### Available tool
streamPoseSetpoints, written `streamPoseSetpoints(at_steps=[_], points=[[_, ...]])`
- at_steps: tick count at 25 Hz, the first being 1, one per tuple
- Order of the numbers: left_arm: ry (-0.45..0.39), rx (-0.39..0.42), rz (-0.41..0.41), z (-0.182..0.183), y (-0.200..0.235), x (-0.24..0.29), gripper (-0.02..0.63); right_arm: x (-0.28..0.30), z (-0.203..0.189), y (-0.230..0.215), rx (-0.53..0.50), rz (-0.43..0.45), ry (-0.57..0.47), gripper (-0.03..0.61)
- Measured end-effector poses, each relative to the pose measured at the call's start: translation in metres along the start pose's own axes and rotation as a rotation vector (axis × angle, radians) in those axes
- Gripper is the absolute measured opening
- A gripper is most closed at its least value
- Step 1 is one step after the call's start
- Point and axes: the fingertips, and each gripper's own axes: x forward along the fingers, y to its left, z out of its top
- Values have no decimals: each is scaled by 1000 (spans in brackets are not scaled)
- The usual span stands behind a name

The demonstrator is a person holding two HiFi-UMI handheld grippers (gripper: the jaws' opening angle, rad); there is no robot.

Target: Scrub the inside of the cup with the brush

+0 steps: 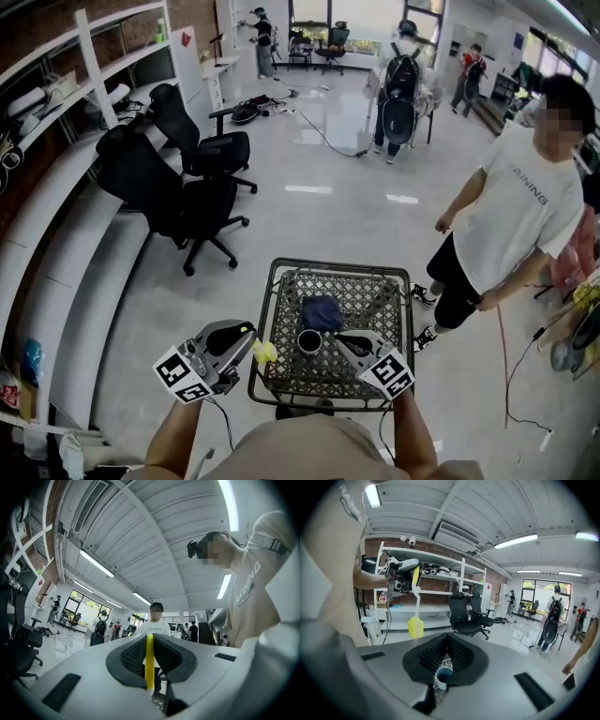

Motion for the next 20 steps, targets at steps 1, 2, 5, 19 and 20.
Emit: streamPoseSetpoints(at_steps=[1,2,5,19,20], points=[[3,6,-4,-2,0,1,52,0,7,0,0,0,-16,17],[4,9,-7,-3,0,3,52,0,15,-1,3,2,-31,17],[2,11,-19,-3,-3,9,52,-4,38,-3,13,8,-68,17],[6,54,2,6,-4,18,52,-26,145,-5,-7,92,-264,17],[6,56,6,7,-3,18,52,-26,148,-6,-10,95,-270,17]])
